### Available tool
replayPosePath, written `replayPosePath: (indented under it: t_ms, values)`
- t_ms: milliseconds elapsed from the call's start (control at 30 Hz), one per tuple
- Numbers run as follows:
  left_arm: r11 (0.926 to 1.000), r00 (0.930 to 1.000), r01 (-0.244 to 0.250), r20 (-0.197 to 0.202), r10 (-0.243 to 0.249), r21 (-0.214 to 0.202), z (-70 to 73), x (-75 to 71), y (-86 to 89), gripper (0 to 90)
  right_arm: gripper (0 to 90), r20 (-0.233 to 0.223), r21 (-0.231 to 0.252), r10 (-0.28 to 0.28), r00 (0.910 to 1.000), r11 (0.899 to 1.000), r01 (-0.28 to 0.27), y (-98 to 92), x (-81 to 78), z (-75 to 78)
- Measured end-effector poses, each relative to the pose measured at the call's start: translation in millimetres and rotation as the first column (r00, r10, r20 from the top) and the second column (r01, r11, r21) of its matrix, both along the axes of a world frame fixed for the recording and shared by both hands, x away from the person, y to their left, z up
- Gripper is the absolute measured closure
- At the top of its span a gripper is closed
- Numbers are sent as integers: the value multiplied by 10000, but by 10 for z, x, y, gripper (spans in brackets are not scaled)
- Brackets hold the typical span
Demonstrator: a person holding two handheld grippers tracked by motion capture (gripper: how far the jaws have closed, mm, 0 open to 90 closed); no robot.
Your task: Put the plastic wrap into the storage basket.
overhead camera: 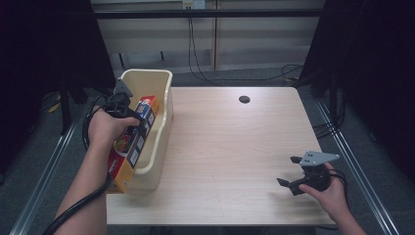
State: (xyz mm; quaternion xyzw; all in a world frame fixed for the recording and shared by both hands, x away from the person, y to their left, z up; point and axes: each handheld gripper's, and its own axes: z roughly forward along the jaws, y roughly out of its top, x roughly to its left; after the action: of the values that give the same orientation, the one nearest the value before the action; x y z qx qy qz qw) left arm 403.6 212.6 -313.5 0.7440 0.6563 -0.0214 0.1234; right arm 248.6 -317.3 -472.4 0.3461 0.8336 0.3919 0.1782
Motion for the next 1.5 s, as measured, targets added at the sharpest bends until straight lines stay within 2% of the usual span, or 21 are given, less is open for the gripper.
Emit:
replayPosePath:
  t_ms: [33, 533, 600, 1167, 1267, 1467, 1500]
  values:
    - [9999, 9999, -9, 101, 8, 111, -10, -2, -6, 404, 46, 4, -9, 2, 10000, 10000, -2, 1, 1, -1]
    - [10000, 9999, -39, -143, 40, 36, -74, 32, -34, 402, 46, -56, -34, 41, 10000, 10000, -42, 4, 0, -6]
    - [9999, 9999, -15, -157, 18, 153, -85, 42, -31, 401, 46, -55, -32, 43, 10000, 10000, -43, 5, -1, -7]
    - [10000, 9993, -71, -368, 73, 69, -181, 92, -33, 400, 47, -85, -60, 157, 9998, 9999, -157, 9, 3, -17]
    - [9998, 9990, -174, -417, 171, -61, -202, 99, -34, 400, 46, -99, -53, 175, 9998, 9998, -176, 11, 3, -20]
    - [9998, 9988, -185, -453, 183, -50, -229, 111, -33, 399, 47, -110, -58, 152, 9998, 9999, -153, 13, 5, -22]
    - [10000, 9989, -69, -457, 68, -15, -231, 117, -25, 400, 47, -114, -50, 154, 9998, 9999, -154, 14, 6, -22]
